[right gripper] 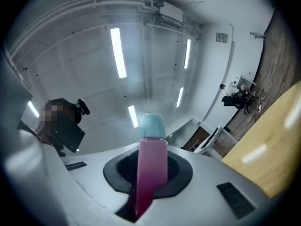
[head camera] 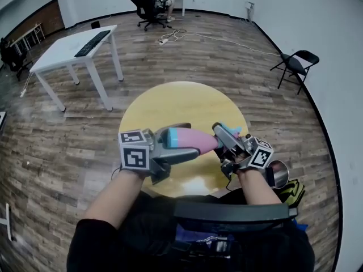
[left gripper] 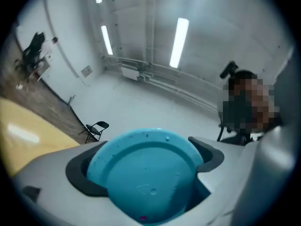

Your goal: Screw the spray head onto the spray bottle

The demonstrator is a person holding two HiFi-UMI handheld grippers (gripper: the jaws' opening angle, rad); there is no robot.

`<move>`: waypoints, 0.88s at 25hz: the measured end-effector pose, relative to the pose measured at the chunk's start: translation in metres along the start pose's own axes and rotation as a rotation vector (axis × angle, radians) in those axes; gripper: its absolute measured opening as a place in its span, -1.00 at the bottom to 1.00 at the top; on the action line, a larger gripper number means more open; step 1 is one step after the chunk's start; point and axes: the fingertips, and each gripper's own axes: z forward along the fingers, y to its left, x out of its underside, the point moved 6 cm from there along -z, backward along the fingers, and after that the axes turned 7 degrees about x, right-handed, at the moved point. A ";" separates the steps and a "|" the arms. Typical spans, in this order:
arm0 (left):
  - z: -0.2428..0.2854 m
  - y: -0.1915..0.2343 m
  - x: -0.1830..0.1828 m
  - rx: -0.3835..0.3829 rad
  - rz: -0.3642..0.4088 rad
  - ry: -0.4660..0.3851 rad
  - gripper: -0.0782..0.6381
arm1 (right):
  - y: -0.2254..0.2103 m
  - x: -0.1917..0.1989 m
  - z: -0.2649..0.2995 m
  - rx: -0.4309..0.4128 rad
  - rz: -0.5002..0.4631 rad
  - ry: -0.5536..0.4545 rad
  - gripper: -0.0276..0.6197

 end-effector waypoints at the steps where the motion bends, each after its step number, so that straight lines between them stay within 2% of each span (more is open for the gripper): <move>1: 0.004 -0.007 0.003 0.000 0.116 0.080 0.74 | -0.001 0.002 -0.001 -0.016 0.050 -0.001 -0.78; 2: 0.007 -0.014 0.009 -0.004 0.274 0.187 0.73 | -0.004 0.004 -0.003 -0.029 0.101 0.006 -0.78; 3: 0.010 -0.020 0.017 -0.016 0.472 0.320 0.73 | -0.007 0.006 -0.004 -0.036 0.154 0.019 -0.78; 4: 0.011 -0.023 0.027 -0.042 0.698 0.477 0.73 | -0.010 0.009 -0.004 -0.036 0.207 0.036 -0.78; 6: 0.008 -0.015 0.052 -0.151 1.133 0.813 0.73 | -0.015 0.014 -0.006 -0.009 0.265 0.075 -0.78; 7: 0.006 -0.007 0.061 -0.209 1.274 0.932 0.73 | -0.017 0.016 -0.007 0.013 0.264 0.088 -0.78; 8: 0.004 -0.003 0.065 -0.240 1.338 0.982 0.73 | -0.018 0.017 -0.008 0.029 0.255 0.094 -0.78; 9: 0.002 -0.003 0.063 -0.245 1.342 0.967 0.73 | -0.018 0.017 -0.007 0.032 0.248 0.092 -0.78; 10: 0.001 -0.006 0.057 -0.247 1.306 0.905 0.73 | -0.017 0.017 -0.005 0.023 0.243 0.081 -0.78; 11: -0.002 -0.011 0.047 -0.257 1.234 0.801 0.73 | -0.015 0.015 -0.004 0.007 0.239 0.055 -0.78; 12: -0.009 -0.014 0.031 -0.269 1.117 0.654 0.73 | -0.013 0.011 -0.005 -0.008 0.234 0.013 -0.79; 13: -0.018 -0.015 0.013 -0.268 0.952 0.473 0.73 | -0.013 0.006 -0.008 -0.015 0.228 -0.040 -0.79; 15: -0.041 -0.009 -0.020 -0.213 0.527 0.093 0.73 | -0.013 -0.005 -0.014 -0.002 0.190 -0.125 -0.79; 16: -0.051 -0.003 -0.031 -0.166 0.304 -0.059 0.74 | -0.012 -0.008 -0.015 0.006 0.157 -0.142 -0.79; 17: -0.055 0.004 -0.035 -0.113 0.106 -0.163 0.76 | -0.008 -0.008 -0.013 0.006 0.120 -0.143 -0.79; 18: -0.052 0.008 -0.034 -0.063 -0.042 -0.213 0.76 | -0.004 -0.006 -0.008 -0.002 0.083 -0.129 -0.79; 19: -0.041 0.010 -0.028 -0.028 -0.125 -0.211 0.76 | 0.002 -0.004 -0.003 -0.013 0.048 -0.105 -0.79; 20: -0.027 0.010 -0.019 -0.017 -0.142 -0.171 0.76 | 0.005 -0.001 0.003 -0.020 0.016 -0.077 -0.79; 21: -0.013 0.007 -0.012 -0.024 -0.106 -0.112 0.76 | 0.006 0.000 0.005 -0.025 -0.007 -0.055 -0.79; 22: -0.003 0.003 -0.008 -0.038 -0.036 -0.048 0.75 | 0.005 -0.001 0.004 -0.029 -0.010 -0.042 -0.77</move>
